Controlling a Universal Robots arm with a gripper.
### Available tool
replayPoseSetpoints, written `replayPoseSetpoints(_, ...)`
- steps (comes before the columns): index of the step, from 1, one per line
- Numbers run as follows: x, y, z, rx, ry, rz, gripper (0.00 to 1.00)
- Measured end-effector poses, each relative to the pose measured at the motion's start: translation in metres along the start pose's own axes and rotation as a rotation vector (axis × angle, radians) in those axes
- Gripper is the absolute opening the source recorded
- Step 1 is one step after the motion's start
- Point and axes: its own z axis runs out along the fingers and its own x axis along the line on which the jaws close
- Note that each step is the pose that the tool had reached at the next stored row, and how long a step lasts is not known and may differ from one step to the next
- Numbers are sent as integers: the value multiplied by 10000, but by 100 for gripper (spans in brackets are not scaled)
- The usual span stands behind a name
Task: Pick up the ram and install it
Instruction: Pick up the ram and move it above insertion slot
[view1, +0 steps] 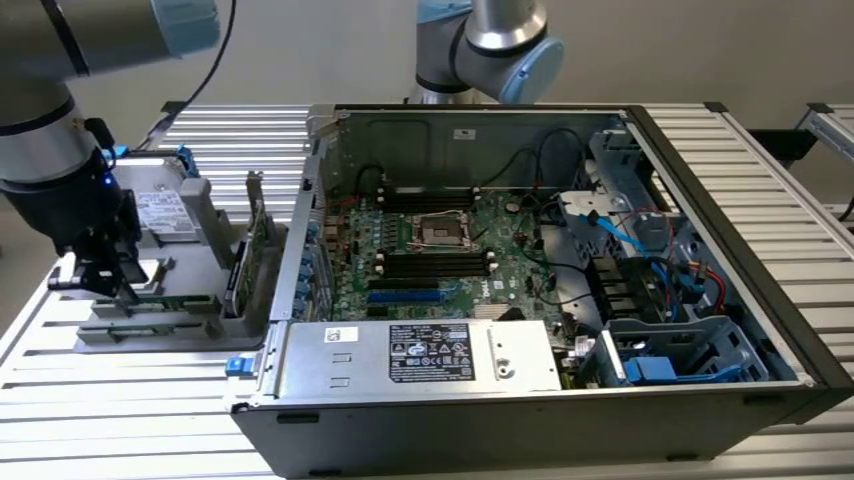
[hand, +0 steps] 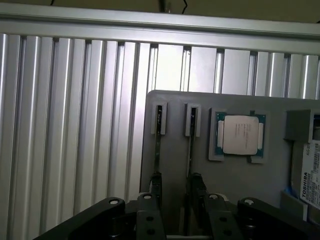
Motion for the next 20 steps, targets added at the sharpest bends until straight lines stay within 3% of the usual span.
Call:
replayPoseSetpoints(8,96,-7,147,-4,13,-208,36)
replayPoseSetpoints(12,144,-60,218,-2,16,-274,36)
replayPoseSetpoints(20,153,-117,360,-2,22,-355,36)
